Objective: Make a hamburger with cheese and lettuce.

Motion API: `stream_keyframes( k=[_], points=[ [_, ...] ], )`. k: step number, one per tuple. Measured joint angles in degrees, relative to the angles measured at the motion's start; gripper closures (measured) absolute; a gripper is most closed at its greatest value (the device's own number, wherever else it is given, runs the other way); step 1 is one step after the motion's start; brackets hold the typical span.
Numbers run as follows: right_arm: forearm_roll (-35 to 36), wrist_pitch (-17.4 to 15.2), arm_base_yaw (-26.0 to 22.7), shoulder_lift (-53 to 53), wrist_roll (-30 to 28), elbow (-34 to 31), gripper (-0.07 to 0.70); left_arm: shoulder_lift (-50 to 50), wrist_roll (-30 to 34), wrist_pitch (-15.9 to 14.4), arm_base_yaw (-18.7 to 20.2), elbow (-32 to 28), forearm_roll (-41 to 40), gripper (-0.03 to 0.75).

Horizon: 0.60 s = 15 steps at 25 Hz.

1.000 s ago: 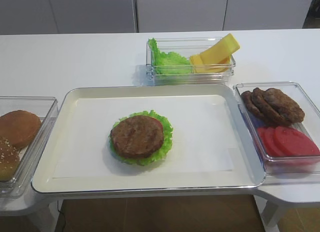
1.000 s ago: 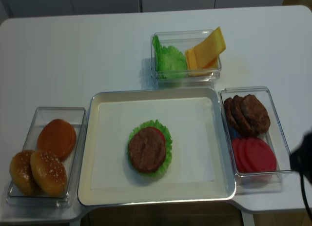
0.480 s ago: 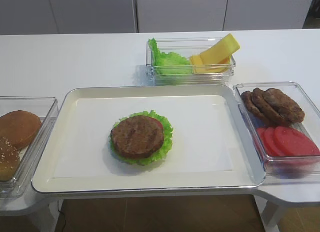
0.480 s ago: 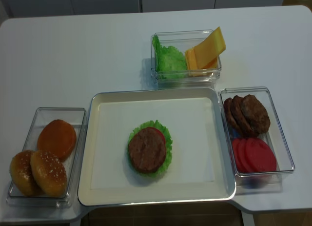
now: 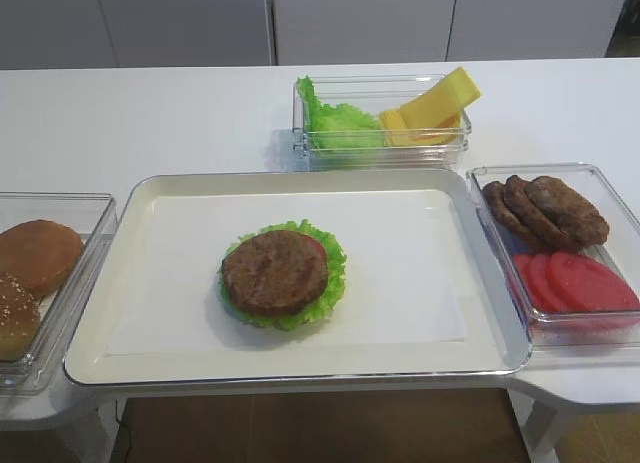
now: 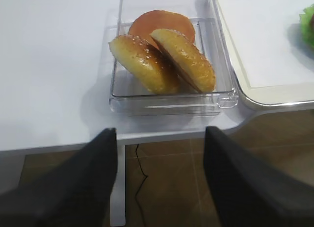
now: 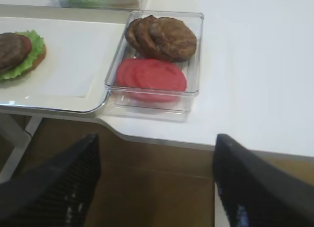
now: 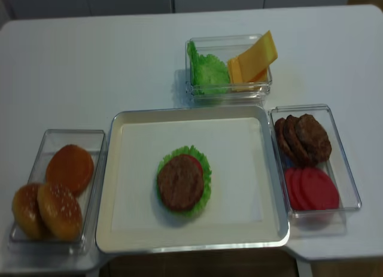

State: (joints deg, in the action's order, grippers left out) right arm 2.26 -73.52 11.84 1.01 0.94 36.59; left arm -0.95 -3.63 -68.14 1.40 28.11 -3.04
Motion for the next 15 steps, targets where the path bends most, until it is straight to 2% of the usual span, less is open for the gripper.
stream_keyframes(
  k=[4, 11, 15],
  points=[
    [-1.2, 0.3, 0.0, 0.1, -0.3, -2.6, 0.078, 0.0, 0.0, 0.0, 0.0, 0.0, 0.0, 0.301],
    [-1.3, 6.4, 0.0, 0.1, -0.4, -8.7, 0.078, 0.0, 0.0, 0.0, 0.0, 0.0, 0.0, 0.301],
    [-1.2, 7.5, 0.0, 0.1, -0.4, -9.7, 0.078, 0.0, 0.0, 0.0, 0.0, 0.0, 0.0, 0.301]
  ],
)
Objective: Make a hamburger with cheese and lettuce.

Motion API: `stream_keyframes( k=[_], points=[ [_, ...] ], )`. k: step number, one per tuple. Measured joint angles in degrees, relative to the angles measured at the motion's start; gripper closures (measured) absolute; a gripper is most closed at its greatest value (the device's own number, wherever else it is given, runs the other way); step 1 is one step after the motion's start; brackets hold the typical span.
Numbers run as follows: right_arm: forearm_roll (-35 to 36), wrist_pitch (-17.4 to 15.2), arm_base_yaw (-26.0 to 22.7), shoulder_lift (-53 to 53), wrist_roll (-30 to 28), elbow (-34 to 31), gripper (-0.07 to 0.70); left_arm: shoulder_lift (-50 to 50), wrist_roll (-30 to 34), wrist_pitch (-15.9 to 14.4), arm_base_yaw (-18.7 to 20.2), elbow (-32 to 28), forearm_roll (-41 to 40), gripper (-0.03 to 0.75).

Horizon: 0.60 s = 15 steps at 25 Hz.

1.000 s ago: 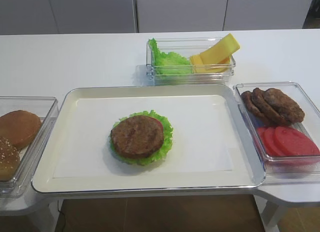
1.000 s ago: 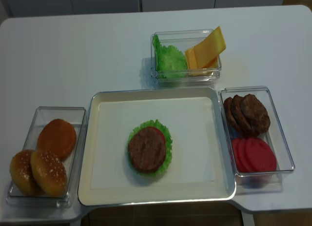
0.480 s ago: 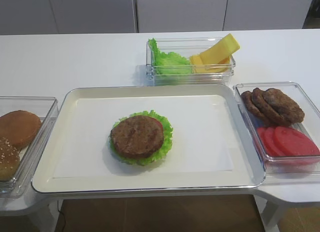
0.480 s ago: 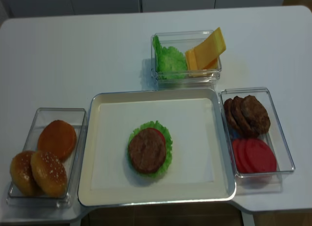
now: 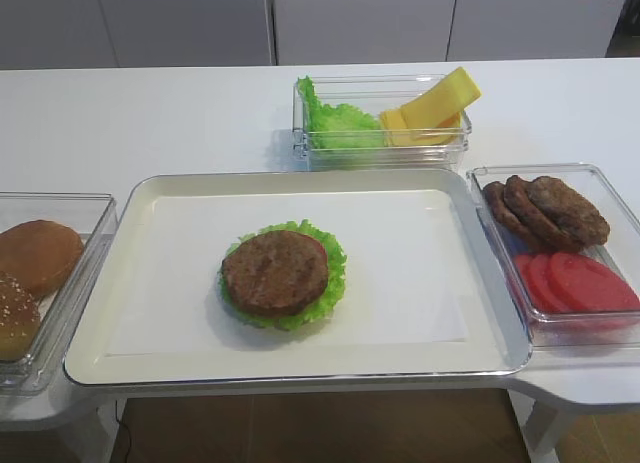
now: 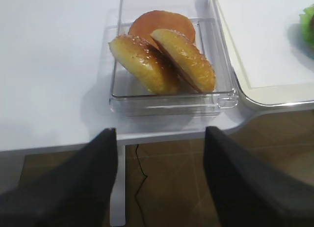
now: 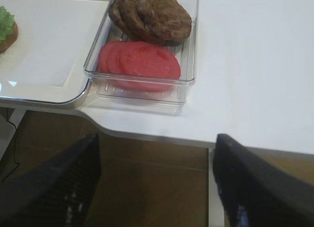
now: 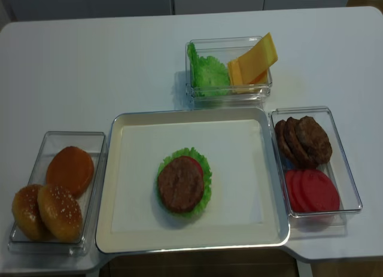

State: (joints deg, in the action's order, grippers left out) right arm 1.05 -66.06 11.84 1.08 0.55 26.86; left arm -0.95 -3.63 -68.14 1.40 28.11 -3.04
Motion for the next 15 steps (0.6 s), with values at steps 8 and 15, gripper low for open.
stream_keyframes(
  k=[8, 15],
  points=[
    [0.4, 0.1, 0.0, 0.0, 0.4, 0.0, 0.078, 0.0, 0.0, 0.0, 0.0, 0.0, 0.0, 0.301],
    [0.4, 0.1, 0.0, 0.0, 0.5, 0.0, 0.078, 0.0, 0.0, 0.0, 0.0, 0.0, 0.0, 0.301]
  ],
)
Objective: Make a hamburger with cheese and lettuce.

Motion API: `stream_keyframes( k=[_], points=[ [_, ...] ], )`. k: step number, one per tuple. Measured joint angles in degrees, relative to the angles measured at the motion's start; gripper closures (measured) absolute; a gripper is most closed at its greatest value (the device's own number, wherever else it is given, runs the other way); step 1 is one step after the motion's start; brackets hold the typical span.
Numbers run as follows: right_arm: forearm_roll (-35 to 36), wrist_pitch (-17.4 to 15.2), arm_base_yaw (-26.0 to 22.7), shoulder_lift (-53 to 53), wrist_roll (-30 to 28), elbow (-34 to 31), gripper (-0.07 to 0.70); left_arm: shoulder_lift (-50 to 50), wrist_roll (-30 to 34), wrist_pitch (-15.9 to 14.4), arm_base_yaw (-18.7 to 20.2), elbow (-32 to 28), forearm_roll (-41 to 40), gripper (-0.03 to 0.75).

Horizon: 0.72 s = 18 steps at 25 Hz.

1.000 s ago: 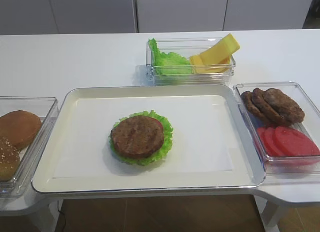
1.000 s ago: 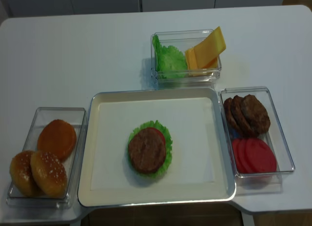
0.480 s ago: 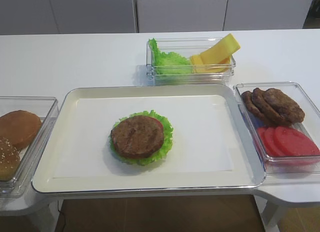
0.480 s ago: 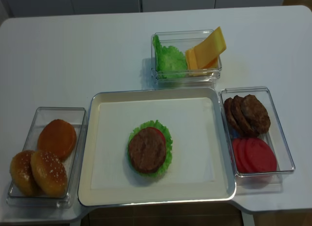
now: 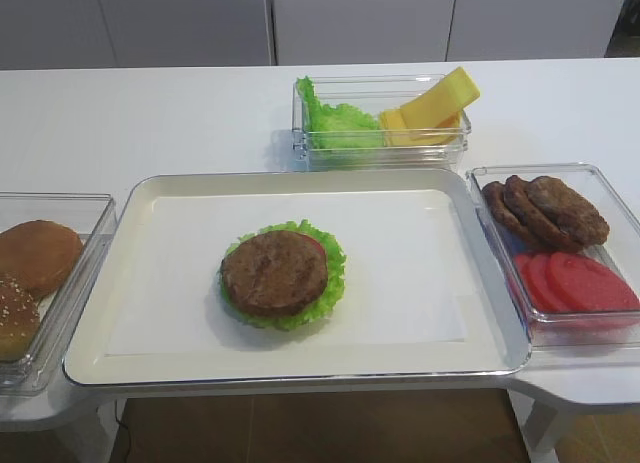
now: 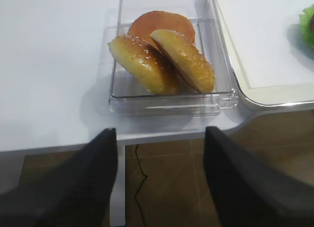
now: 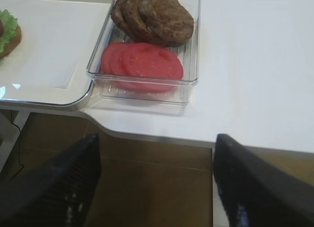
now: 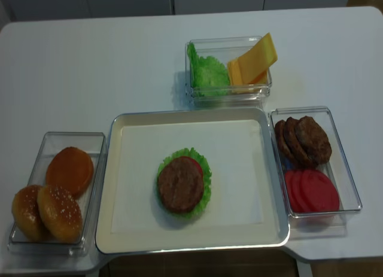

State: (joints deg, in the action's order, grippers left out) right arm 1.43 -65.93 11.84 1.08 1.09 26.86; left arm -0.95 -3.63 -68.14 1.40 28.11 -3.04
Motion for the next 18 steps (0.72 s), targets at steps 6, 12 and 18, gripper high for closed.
stream_keyframes(
  k=[6, 12, 18],
  points=[
    [0.1, 0.1, -5.4, 0.0, 0.0, 0.0, 0.078, 0.0, 0.0, 0.0, 0.0, 0.0, 0.0, 0.301],
    [0.1, 0.2, -6.7, 0.0, 0.0, 0.0, 0.078, 0.0, 0.0, 0.0, 0.0, 0.0, 0.0, 0.301],
    [0.1, 0.2, -6.7, 0.0, 0.0, 0.0, 0.078, 0.0, 0.0, 0.0, 0.0, 0.0, 0.0, 0.301]
  ],
)
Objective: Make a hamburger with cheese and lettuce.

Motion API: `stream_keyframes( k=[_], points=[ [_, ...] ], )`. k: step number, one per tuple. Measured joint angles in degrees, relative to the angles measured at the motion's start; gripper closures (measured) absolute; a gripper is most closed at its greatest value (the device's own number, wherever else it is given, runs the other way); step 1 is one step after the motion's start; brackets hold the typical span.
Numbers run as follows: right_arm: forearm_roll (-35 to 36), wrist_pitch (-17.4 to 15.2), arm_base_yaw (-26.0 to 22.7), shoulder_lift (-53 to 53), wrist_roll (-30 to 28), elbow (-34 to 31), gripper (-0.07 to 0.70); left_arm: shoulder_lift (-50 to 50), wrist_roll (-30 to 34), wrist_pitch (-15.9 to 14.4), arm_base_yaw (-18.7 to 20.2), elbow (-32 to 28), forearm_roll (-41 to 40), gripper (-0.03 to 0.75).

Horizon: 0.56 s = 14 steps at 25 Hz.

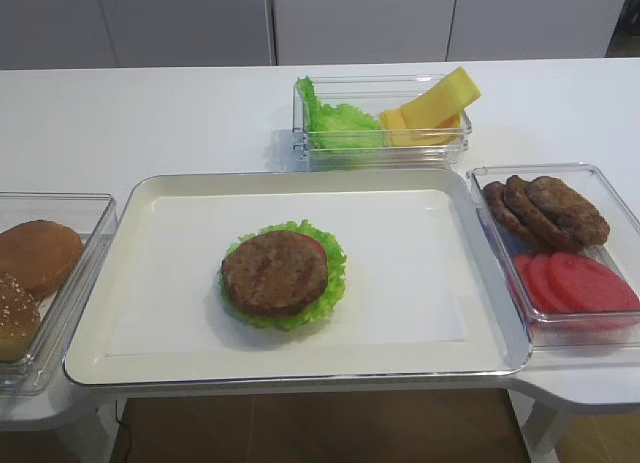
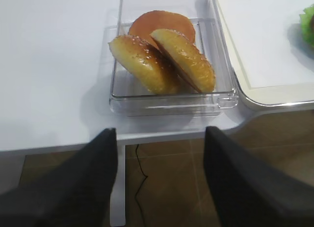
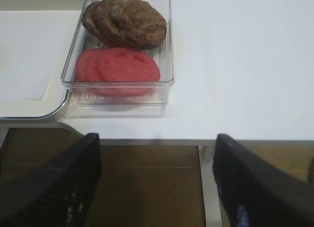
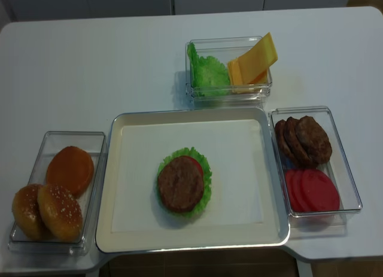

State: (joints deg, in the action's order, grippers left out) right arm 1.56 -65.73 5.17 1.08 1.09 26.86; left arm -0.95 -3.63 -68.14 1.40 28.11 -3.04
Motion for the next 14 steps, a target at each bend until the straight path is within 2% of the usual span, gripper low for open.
stream_keyframes(
  k=[14],
  points=[
    [0.1, 0.0, 0.0, 0.0, -0.5, 0.0, 0.078, 0.0, 0.0, 0.0, 0.0, 0.0, 0.0, 0.301]
  ],
)
